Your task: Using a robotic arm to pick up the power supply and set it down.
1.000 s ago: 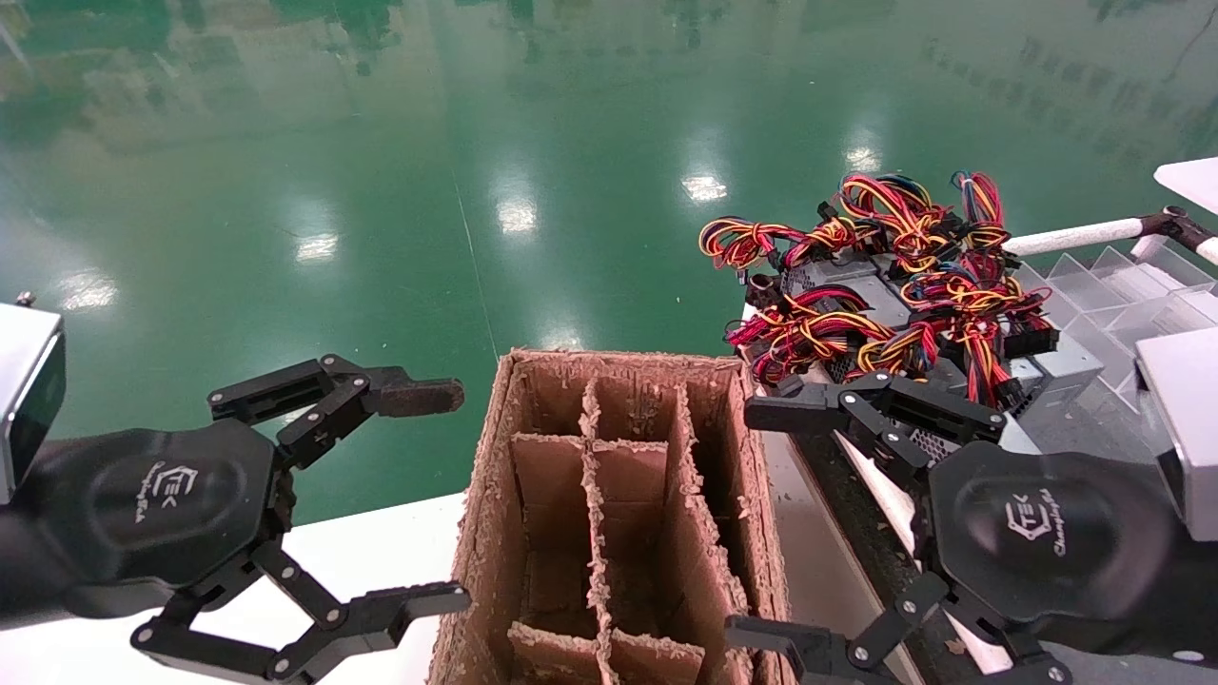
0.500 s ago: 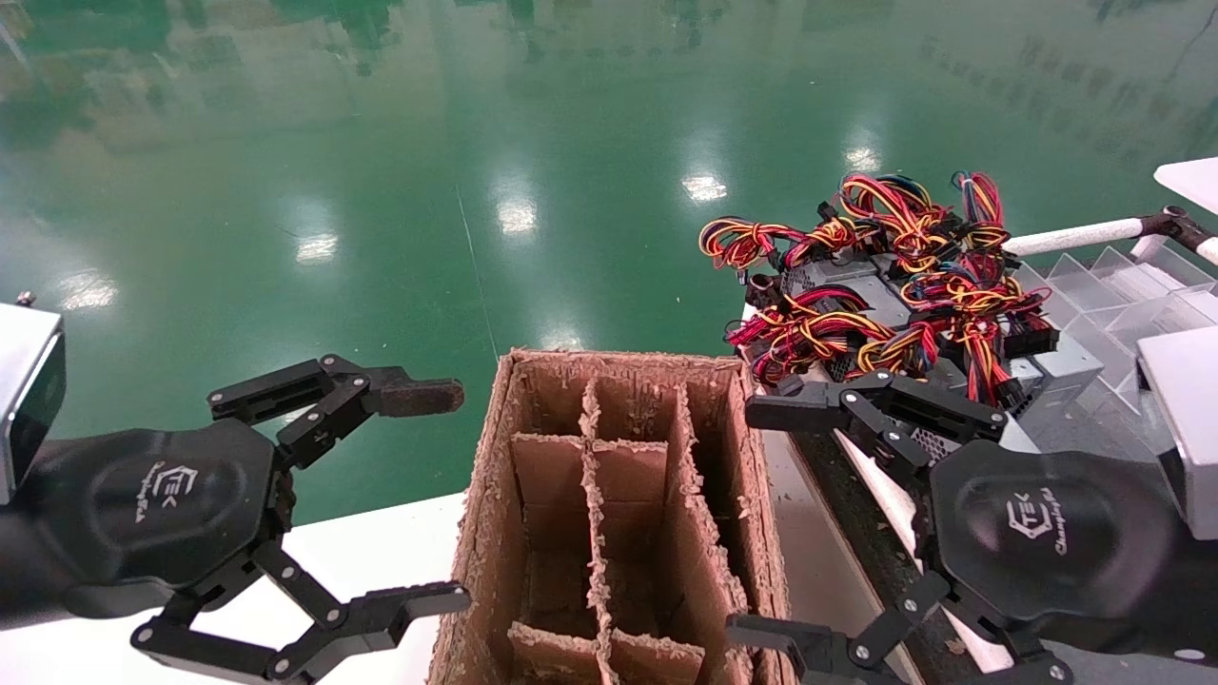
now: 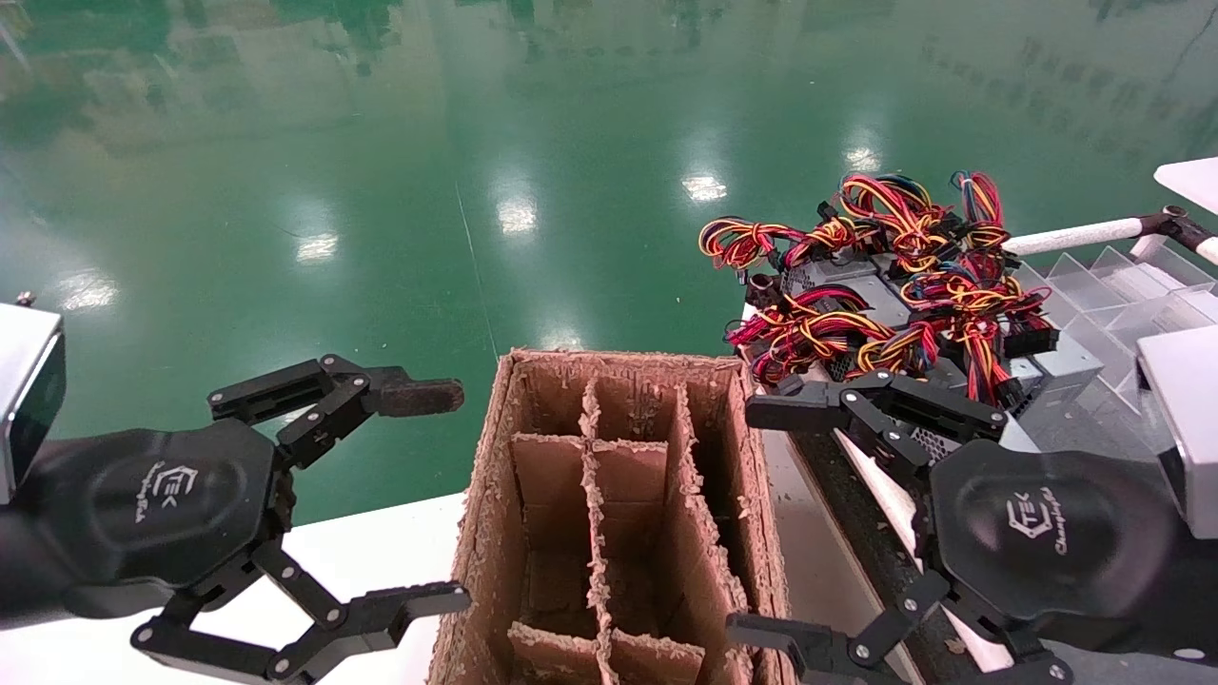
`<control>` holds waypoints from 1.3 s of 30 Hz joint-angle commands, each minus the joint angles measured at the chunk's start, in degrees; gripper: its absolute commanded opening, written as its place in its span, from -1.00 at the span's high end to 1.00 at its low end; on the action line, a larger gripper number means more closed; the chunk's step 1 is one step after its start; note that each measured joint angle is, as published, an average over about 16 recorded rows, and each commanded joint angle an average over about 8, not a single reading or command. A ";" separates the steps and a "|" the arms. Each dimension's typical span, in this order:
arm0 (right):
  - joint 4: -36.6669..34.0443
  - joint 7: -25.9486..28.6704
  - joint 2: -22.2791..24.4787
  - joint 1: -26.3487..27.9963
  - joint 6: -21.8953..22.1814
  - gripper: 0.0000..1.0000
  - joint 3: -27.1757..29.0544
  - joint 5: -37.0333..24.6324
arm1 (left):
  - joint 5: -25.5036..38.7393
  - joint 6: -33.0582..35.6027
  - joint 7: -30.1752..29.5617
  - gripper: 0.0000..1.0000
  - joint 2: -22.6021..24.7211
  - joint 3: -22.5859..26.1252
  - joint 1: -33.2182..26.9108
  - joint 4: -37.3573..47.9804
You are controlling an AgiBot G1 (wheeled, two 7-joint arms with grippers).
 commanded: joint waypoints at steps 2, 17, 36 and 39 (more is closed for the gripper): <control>-0.01 0.00 0.00 0.01 0.00 -1.00 -0.01 0.00 | 0.00 0.00 0.00 -1.00 0.00 0.00 0.00 0.00; -0.02 0.00 0.00 0.03 0.00 -1.00 -0.01 0.00 | 0.00 0.00 0.00 -1.00 0.00 0.00 0.00 0.00; -0.02 0.00 0.00 0.03 0.00 -1.00 -0.01 0.00 | 0.00 0.00 0.00 -1.00 0.00 0.00 0.00 0.00; -0.02 0.00 0.00 0.03 0.00 -1.00 -0.01 0.00 | 0.00 0.00 0.00 -1.00 0.00 0.00 0.00 0.00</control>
